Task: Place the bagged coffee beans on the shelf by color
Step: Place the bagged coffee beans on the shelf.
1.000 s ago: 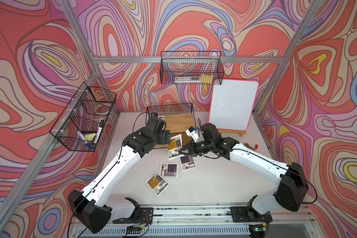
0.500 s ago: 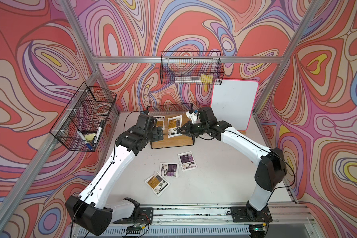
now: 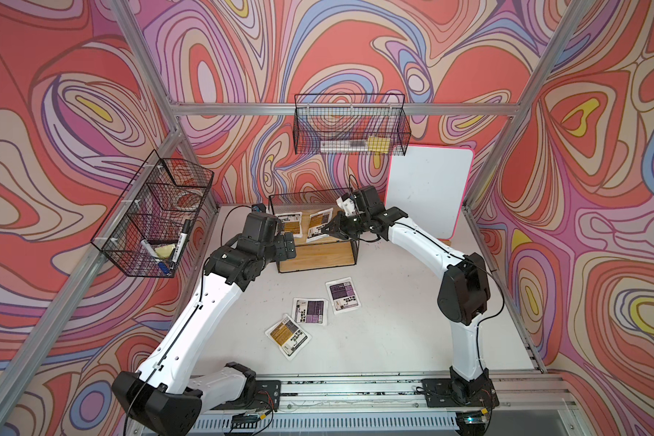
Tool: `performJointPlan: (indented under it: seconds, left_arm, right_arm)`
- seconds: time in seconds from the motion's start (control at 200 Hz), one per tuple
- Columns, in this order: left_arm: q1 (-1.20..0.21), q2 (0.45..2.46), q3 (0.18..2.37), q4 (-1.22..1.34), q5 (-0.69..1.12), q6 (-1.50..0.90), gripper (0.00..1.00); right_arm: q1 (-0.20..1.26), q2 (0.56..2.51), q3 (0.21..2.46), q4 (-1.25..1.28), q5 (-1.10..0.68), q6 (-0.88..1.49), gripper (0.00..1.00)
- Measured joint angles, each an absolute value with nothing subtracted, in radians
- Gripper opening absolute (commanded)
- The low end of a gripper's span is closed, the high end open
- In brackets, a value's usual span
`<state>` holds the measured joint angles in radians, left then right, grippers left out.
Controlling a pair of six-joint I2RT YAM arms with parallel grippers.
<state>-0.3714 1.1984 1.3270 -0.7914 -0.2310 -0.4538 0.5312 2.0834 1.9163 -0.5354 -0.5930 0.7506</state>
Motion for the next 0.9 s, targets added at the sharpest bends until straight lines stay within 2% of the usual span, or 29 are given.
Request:
performJointPlan:
  seconds: [0.255,0.355,0.436,0.526,0.901]
  left_arm:
    - [-0.371,1.195,1.306,-0.799,-0.231,-0.456,0.99]
    - [-0.371,1.195,1.304,-0.799,-0.231,-0.461,0.99]
    - [-0.371,1.195,1.301,-0.800,-0.231,-0.464,0.99]
    - [-0.371,1.195,1.300,-0.800,-0.231,-0.467,0.99]
    - [-0.371,1.193,1.282,-0.801,-0.229,-0.480,0.99]
  right_arm:
    - [0.517,2.144,1.984,-0.569,-0.602,0.748,0.23]
    - [0.516,2.162,2.003,-0.580,-0.600,0.748,0.37]
    - [0.516,2.175,2.024,-0.594,-0.601,0.744,0.55]
    - [0.514,2.179,2.051,-0.598,-0.594,0.738,0.64]
    - [0.514,2.179,2.057,-0.604,-0.575,0.727,0.65]
